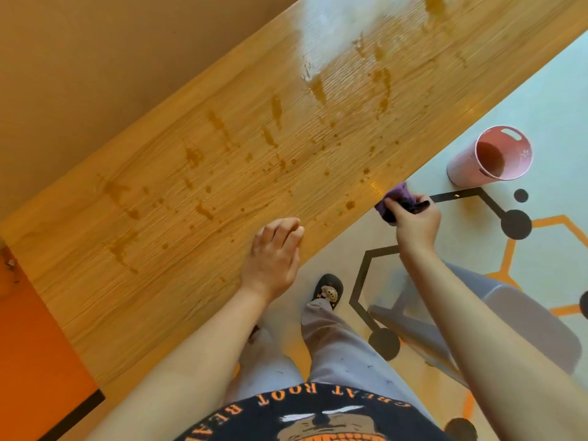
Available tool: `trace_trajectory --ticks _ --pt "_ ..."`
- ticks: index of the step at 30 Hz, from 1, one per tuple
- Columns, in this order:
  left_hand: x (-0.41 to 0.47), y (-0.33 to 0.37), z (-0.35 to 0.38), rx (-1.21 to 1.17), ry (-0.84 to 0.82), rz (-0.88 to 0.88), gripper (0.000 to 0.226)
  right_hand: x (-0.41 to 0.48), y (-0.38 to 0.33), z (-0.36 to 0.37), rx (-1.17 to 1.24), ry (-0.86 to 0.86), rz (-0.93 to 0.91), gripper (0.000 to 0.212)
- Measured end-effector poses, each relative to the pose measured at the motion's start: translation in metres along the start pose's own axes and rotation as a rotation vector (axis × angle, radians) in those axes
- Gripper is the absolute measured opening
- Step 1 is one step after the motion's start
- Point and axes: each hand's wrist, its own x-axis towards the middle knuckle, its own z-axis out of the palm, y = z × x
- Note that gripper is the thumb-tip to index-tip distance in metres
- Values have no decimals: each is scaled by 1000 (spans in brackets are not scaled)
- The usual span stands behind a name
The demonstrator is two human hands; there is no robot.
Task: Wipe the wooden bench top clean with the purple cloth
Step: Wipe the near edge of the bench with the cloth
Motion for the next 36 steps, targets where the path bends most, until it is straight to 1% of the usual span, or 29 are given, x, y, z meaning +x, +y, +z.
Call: trace_trajectory --ticks 2,4,8,11,13,15,17,20,24,28,31,33,36 --pt "0 0 0 9 14 -3 37 3 1 -3 -35 -18 -11 17" --pt "1 1 -1 4 35 -1 37 -9 8 -1 -7 -59 1 16" --pt "-1 1 0 4 22 -12 37 -61 29 14 29 -246 15 16" --pt "-1 1 0 10 -3 -32 38 -75 33 18 40 -294 32 16" --pt "-1 1 0 6 -12 -31 38 -60 26 12 35 -275 23 16" --pt "0 1 0 3 -6 -29 38 -27 13 2 51 -184 25 17" --pt "-1 1 2 -2 12 -24 37 11 1 -12 16 -94 22 18" --pt "-2 1 2 -11 28 -12 37 48 -8 -28 -11 -48 36 15" --pt "-3 1 2 -12 24 -15 36 22 -5 -17 -21 -65 17 14" --pt "-1 1 2 -12 18 -14 36 -25 17 -1 14 -210 54 12" --pt "-1 1 2 7 17 -17 38 -32 18 1 -3 -252 65 13" --pt "0 1 2 12 26 -22 38 -16 9 -4 6 -243 65 14" --pt "-1 2 4 11 38 -27 38 33 -7 -21 18 -123 87 16"
